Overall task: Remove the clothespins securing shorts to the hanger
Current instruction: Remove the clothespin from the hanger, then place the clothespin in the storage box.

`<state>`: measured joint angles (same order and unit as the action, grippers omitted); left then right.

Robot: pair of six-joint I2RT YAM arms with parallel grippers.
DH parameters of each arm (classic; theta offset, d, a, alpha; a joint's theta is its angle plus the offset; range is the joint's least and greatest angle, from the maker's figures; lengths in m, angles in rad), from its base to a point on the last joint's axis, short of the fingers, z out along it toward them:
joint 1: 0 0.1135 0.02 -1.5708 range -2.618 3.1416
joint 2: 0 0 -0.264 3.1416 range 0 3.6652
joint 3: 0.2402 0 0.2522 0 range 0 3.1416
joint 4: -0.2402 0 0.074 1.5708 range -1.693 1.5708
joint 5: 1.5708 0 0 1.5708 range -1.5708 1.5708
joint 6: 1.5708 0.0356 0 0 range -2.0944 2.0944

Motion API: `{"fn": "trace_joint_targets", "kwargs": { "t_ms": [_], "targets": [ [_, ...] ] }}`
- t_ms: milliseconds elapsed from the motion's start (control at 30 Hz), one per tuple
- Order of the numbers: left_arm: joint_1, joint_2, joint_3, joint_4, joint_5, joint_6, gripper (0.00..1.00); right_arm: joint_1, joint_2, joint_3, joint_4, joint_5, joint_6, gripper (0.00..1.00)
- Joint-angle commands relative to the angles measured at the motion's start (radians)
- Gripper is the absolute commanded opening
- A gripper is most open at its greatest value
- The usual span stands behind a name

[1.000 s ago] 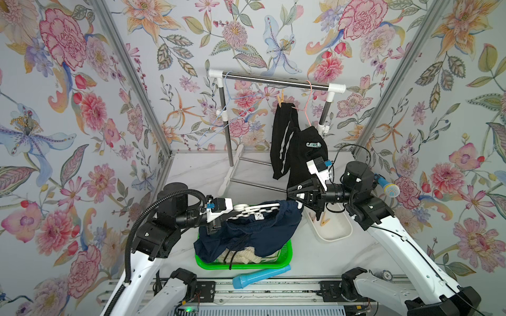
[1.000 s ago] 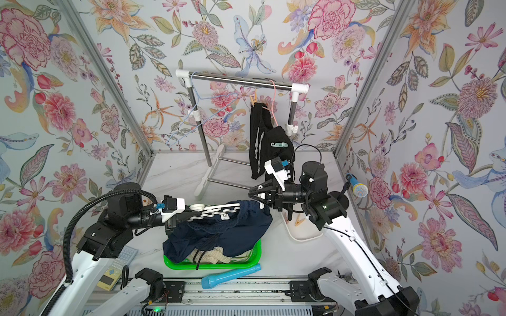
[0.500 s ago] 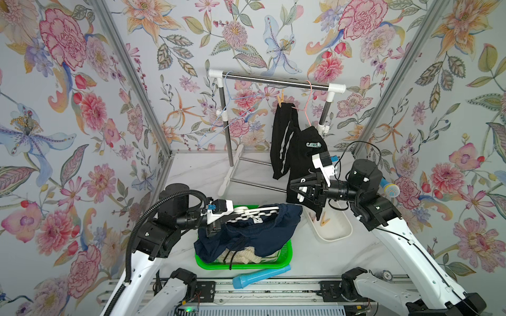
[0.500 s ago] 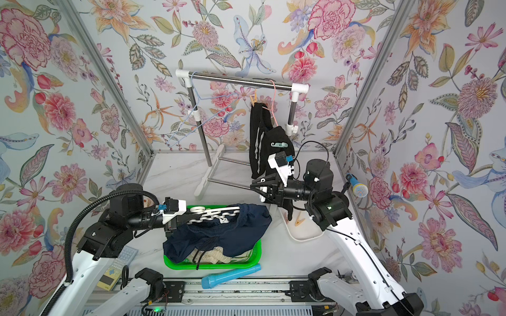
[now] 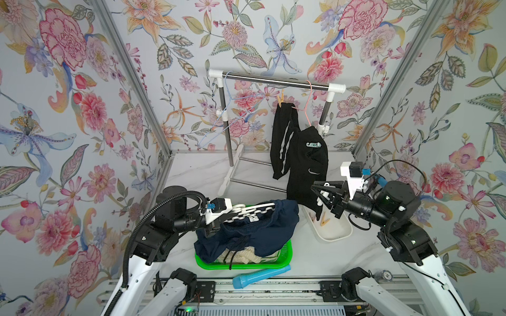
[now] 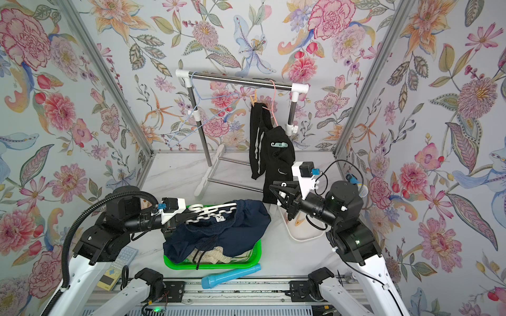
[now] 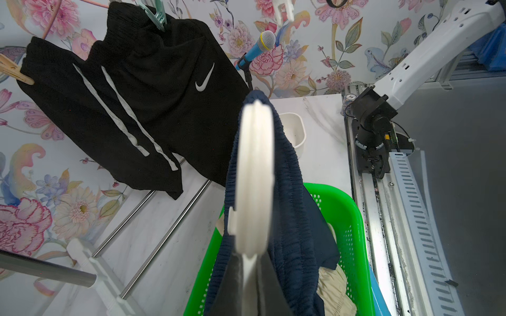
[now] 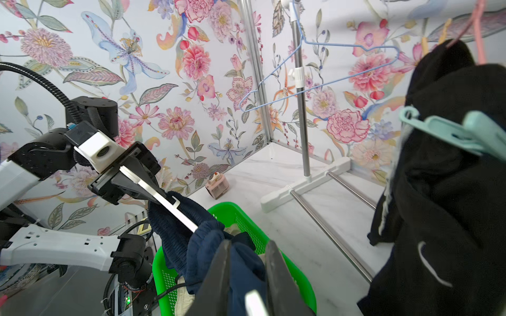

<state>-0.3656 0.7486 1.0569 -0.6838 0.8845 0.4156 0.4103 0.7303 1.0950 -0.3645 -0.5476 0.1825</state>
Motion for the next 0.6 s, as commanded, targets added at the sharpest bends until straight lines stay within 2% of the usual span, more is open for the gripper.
{"fn": "trace_joint_targets", "kwargs": {
  "t_ms": [0, 133, 300, 567],
  "targets": [
    [0.007, -0.025, 0.001, 0.056, -0.022, -0.051, 0.0, -0.002, -0.06, -0.057, -0.108, 0.17, 0.053, 0.06],
    [0.007, -0.036, -0.007, 0.071, -0.045, -0.085, 0.0, -0.003, -0.131, -0.127, -0.221, 0.362, 0.139, 0.04],
    [0.007, -0.055, -0.011, 0.093, -0.063, -0.116, 0.0, -0.005, -0.176, -0.23, -0.292, 0.497, 0.204, 0.03],
    [0.007, -0.059, -0.012, 0.096, -0.085, -0.124, 0.0, -0.058, -0.084, -0.379, -0.296, 0.679, 0.246, 0.03]
  ]
}}
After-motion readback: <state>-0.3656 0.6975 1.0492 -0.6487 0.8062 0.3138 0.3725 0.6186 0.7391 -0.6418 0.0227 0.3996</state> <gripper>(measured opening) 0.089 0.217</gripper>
